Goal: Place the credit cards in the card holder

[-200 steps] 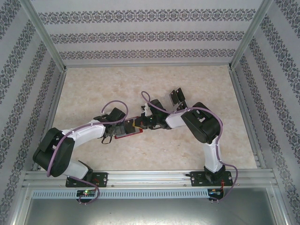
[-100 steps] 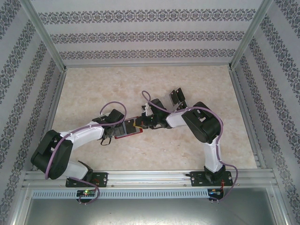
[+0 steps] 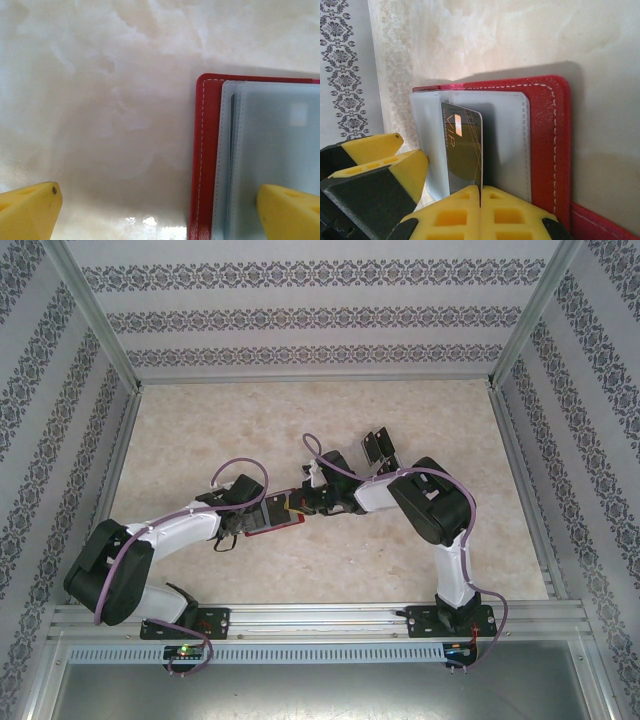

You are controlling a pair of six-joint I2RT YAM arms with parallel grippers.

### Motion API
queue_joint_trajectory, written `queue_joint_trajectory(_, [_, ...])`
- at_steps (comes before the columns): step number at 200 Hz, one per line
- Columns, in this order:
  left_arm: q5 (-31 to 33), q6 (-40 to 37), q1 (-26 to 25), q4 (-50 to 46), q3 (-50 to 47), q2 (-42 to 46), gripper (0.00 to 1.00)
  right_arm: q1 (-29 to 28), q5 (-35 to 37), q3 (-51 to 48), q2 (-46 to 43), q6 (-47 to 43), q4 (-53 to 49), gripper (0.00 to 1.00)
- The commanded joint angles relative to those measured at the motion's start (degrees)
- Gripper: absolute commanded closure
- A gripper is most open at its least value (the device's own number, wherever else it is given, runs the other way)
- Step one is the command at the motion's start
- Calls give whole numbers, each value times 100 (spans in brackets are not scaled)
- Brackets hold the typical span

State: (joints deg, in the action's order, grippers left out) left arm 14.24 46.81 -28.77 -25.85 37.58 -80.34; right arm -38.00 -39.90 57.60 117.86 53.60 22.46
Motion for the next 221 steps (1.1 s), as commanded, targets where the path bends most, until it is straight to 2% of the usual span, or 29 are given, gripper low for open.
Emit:
queue_joint_trajectory(1, [247, 4, 45, -562, -262, -32, 0, 83, 316, -125, 135, -69, -543, 100])
queue_joint_trajectory(77, [211, 4, 42, -561, -259, -39, 0, -69, 211, 492, 320, -292, -1227, 100])
queue_joint_trajectory(147, [202, 13, 47, -563, -265, -35, 0, -129, 100, 923, 490, -466, -1326, 100])
queue_joint_trajectory(199, [176, 13, 46, -557, -244, -53, 0, -175, -173, 906, 433, -909, -1256, 100])
queue_joint_trajectory(221, [147, -27, 42, -553, -180, -104, 0, -183, -50, 755, 326, -1077, -1495, 100])
